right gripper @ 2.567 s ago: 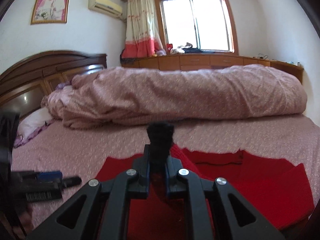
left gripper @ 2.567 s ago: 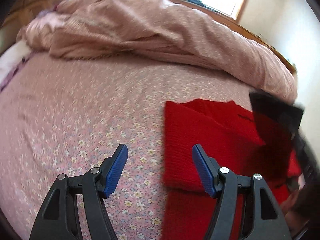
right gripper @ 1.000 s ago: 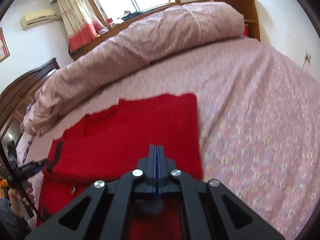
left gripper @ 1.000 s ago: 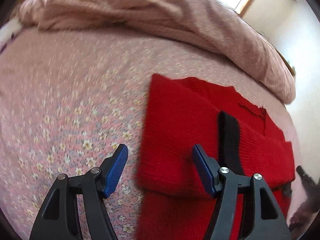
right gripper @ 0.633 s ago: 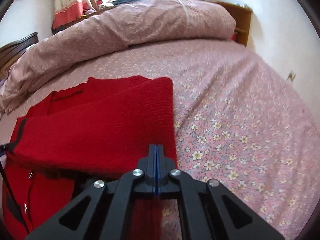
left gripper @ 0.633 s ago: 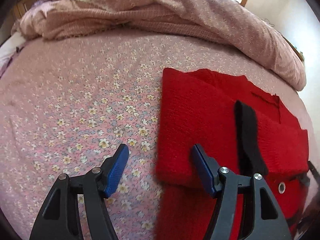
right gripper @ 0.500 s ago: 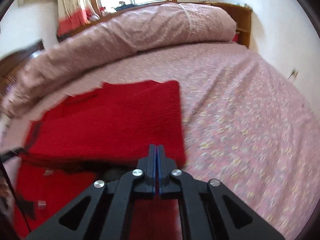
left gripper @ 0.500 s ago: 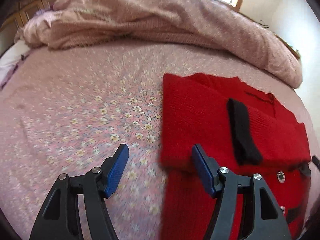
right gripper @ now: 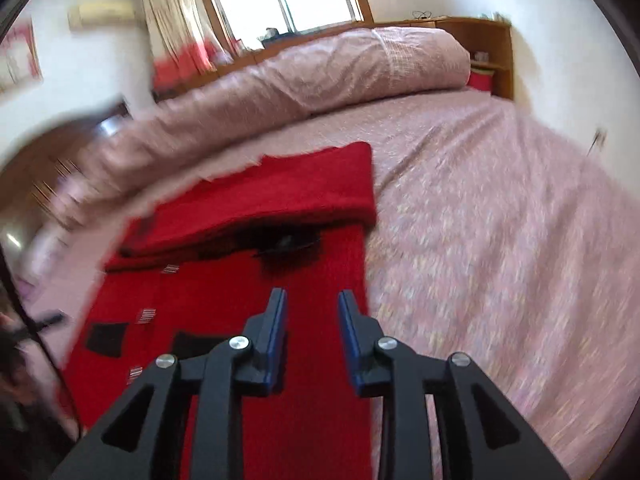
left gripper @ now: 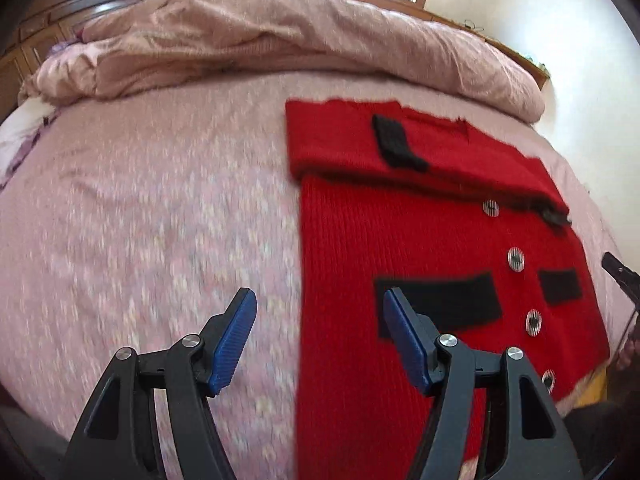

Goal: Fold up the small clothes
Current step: 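Move both tools down to the cardigan hem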

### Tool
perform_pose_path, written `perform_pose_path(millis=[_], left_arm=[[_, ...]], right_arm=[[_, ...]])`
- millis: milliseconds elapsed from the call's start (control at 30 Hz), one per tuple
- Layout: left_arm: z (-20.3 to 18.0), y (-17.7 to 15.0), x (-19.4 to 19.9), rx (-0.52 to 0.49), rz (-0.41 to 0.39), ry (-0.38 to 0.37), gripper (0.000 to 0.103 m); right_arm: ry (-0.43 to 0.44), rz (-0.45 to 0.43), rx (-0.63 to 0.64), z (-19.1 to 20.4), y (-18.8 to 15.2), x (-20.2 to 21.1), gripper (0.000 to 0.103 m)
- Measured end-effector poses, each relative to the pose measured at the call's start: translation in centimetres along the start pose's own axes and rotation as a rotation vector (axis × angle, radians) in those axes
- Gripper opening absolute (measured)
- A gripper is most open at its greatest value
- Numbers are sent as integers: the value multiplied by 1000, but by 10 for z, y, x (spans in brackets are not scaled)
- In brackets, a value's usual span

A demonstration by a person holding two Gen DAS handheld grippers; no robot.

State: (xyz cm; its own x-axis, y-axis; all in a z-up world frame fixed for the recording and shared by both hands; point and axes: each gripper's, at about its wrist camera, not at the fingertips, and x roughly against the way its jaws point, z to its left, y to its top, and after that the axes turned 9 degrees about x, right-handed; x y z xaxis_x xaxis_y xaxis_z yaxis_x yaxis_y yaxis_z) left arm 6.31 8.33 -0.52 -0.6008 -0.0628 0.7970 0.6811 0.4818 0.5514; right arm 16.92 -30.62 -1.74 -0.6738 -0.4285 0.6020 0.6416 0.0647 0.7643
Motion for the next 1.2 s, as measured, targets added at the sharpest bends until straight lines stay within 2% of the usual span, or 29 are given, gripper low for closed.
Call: perform_pose_path(millis=[133, 233, 300, 333, 367, 533, 633, 733, 867, 933, 1000, 1200], left_arm=[[8, -23, -3, -16, 23, 10, 59], [20, -35, -5, 48, 54, -15, 59], [29, -42, -6, 84, 59, -47, 60], [31, -44, -5, 83, 52, -56, 60], [31, -46, -4, 74, 47, -60, 60], [27, -54, -2, 40, 53, -44, 65], [28, -60, 1, 68, 68, -76, 68], [33, -66, 10, 97, 96, -145, 69], [41, -74, 19, 166, 144, -248, 70], [45, -80, 23, 205, 175, -320, 71], [46, -82, 23, 226, 189, -353, 72], [45, -70, 15, 280, 180, -394, 75]], right_arm=[[85, -65, -201, -29, -43, 28, 28], [112, -37, -352, -41, -68, 36, 31], [103, -31, -336, -35, -75, 41, 43], [71, -16, -318, -32, -78, 42, 54], [33, 11, -303, -29, -81, 40, 58], [49, 39, -318, -25, -93, 36, 66], [81, 46, -360, -31, -99, 32, 67], [128, 25, -425, -39, -105, 34, 67], [258, 3, -531, -49, -120, 34, 68], [296, 3, -551, -49, -124, 34, 68], [338, 5, -566, -46, -128, 34, 68], [335, -13, -581, -39, -131, 33, 68]])
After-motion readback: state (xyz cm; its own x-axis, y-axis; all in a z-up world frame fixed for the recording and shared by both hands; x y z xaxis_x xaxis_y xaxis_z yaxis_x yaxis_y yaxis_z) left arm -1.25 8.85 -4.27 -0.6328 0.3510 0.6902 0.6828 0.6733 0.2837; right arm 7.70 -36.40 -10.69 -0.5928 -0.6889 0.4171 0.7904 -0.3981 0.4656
